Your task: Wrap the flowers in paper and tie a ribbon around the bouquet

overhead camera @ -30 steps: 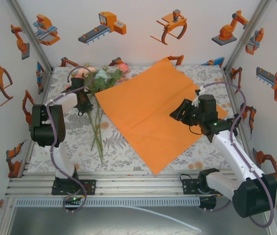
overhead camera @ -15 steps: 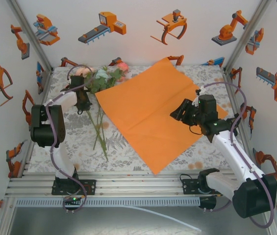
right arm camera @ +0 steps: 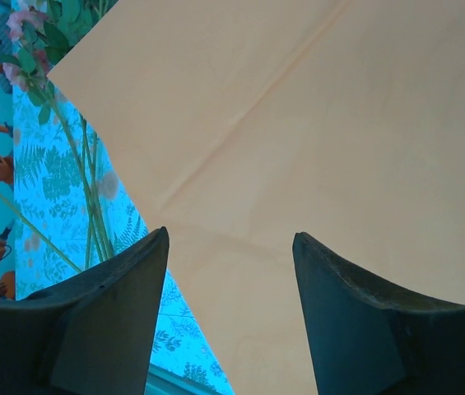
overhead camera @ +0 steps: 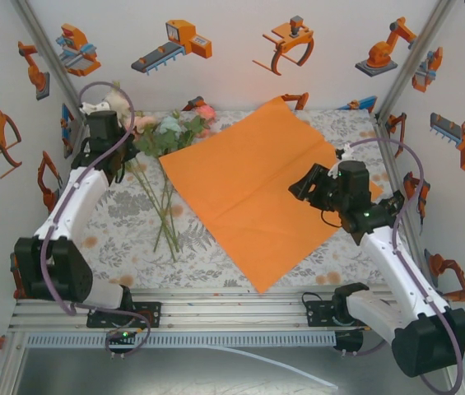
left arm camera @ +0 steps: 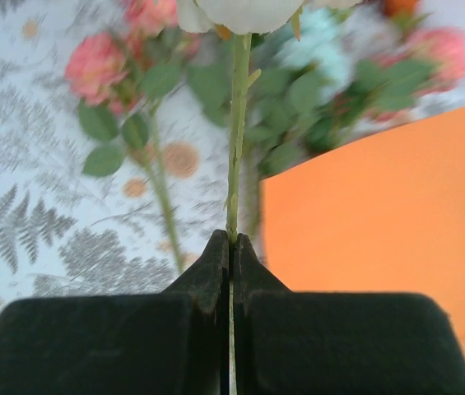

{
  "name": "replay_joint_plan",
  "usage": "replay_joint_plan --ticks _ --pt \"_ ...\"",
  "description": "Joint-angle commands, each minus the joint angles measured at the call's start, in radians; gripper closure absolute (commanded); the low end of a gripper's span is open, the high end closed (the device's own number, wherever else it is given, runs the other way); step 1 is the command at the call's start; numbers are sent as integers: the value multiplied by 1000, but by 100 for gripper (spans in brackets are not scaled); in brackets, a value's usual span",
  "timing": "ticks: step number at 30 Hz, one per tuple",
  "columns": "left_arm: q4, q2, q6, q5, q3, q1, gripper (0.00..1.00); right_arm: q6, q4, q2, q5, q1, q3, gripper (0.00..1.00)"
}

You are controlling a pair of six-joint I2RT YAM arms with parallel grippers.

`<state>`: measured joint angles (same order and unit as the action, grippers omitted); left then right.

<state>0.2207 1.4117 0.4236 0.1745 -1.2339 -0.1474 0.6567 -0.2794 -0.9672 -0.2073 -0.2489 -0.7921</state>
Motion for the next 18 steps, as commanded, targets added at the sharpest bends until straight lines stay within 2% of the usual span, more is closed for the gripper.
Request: replay_joint_plan --ticks 1,4,9,18 --pt "-145 -22 84 -112 -32 -50 100 -39 -72 -1 52 -7 -43 40" --pt "-204 46 100 -166 -128 -140 100 -75 -136 -23 56 -6 -84 37" --pt "-212 249 46 -151 -360 -286 100 -97 -149 -12 39 -7 -93 32" --pt "-222 620 93 -213 -757 -375 100 -126 -225 -3 20 -6 -95 25"
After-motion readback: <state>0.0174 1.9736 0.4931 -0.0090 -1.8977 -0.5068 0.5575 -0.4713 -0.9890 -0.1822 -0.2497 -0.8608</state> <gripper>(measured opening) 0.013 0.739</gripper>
